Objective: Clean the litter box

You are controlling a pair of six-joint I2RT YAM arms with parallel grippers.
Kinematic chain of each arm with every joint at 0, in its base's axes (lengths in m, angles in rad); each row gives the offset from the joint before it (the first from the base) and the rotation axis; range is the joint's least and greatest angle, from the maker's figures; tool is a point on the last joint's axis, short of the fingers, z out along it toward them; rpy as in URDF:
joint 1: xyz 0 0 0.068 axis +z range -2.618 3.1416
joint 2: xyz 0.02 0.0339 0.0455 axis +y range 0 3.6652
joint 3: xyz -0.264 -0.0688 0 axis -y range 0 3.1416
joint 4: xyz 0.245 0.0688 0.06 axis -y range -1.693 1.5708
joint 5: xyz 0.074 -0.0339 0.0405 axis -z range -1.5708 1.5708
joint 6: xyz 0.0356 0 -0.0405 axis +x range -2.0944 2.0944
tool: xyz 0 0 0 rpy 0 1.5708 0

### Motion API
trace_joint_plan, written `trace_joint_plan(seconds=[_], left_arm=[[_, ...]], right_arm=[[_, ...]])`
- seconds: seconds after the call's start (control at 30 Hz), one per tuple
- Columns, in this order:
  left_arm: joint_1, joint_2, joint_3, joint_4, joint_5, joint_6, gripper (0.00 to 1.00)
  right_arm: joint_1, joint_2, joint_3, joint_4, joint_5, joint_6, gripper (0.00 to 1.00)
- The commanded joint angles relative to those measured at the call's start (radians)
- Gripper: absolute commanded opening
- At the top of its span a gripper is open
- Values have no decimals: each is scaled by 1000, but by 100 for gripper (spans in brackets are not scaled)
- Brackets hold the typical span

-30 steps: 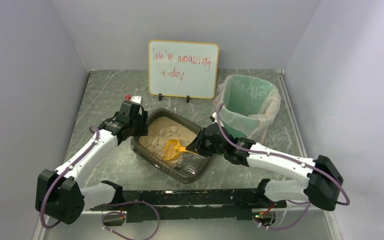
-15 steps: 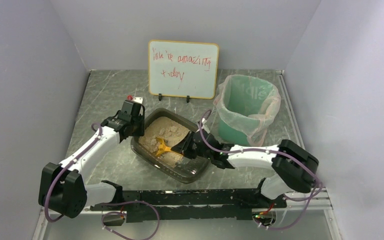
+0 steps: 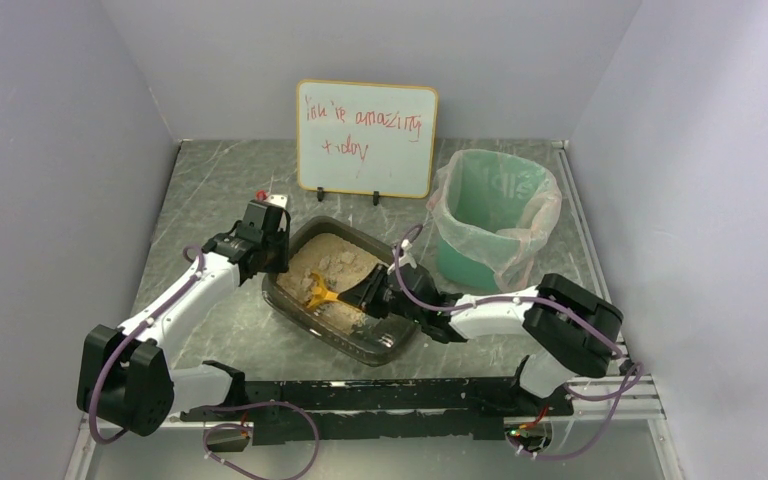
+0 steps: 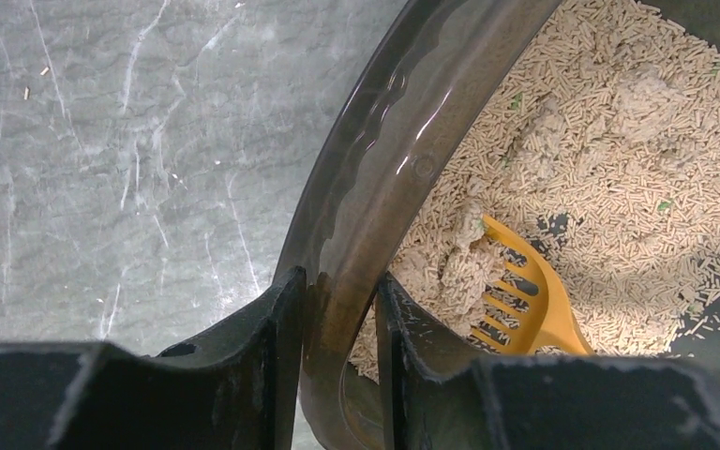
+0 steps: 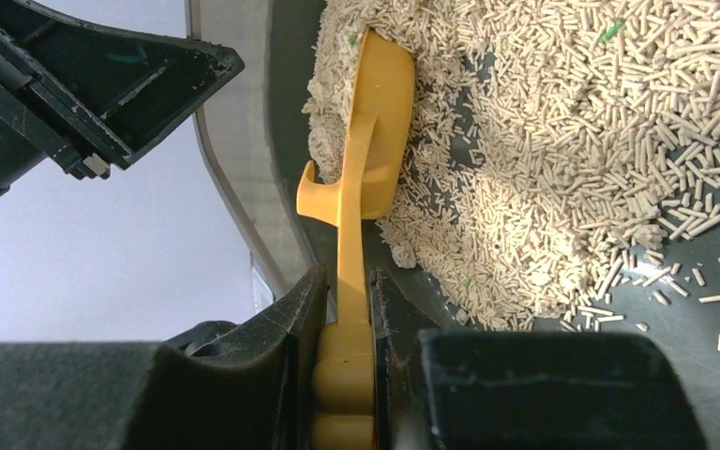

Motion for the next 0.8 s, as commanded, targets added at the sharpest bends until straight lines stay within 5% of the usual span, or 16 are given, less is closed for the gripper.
trace_joint_plan(seconds=[0.0,0.27,0.77], left_arm=[[-8,-10,26,21,44,-23,37],[-8,-18,27,20,38,-25,49],[-8,-115,23,27,5,-38,84]], right_arm=[[11,-12,-56,161,5,-5,0],[8,-71,-179,321,47,50,0],[-6,-215,-293,325,107,36,0]])
